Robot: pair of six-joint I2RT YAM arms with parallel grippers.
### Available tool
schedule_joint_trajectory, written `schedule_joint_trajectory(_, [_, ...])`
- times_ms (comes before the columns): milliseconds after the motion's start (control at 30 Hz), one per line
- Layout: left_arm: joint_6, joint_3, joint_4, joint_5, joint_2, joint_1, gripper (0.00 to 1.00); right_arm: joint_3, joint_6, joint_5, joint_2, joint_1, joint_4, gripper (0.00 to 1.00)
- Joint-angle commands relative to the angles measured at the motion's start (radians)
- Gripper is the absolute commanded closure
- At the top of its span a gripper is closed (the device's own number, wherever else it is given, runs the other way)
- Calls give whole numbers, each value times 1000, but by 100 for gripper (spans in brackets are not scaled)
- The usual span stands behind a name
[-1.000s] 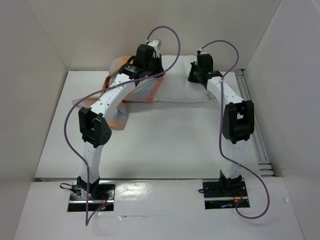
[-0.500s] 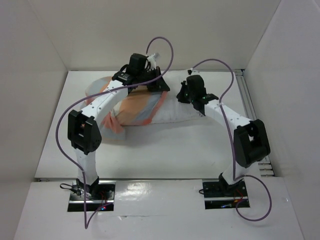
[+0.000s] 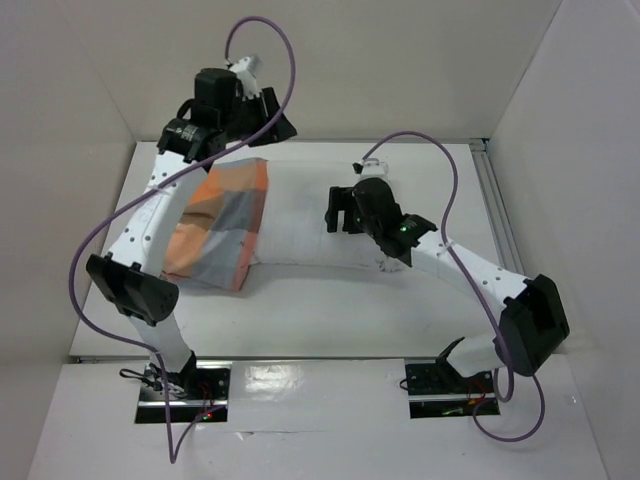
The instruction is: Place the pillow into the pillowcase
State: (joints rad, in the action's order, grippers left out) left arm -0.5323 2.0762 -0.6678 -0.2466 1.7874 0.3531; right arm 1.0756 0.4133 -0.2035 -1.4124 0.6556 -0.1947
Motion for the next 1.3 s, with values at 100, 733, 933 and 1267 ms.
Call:
schedule_joint_trajectory(100, [61, 30, -45, 307, 3, -45, 41, 70, -45, -163, 79, -1, -75, 0])
schedule_joint_trajectory(733, [160, 251, -197, 704, 405, -5, 36, 112, -54, 159, -77, -312, -174, 0])
schedule_joint_trajectory(933, [169, 239, -197, 676, 382, -14, 95, 103, -44, 282, -170, -312, -126, 0])
schedule_joint_trajectory(1267, [178, 190, -121, 463, 282, -14, 100, 84, -34, 320, -201, -312, -65, 32])
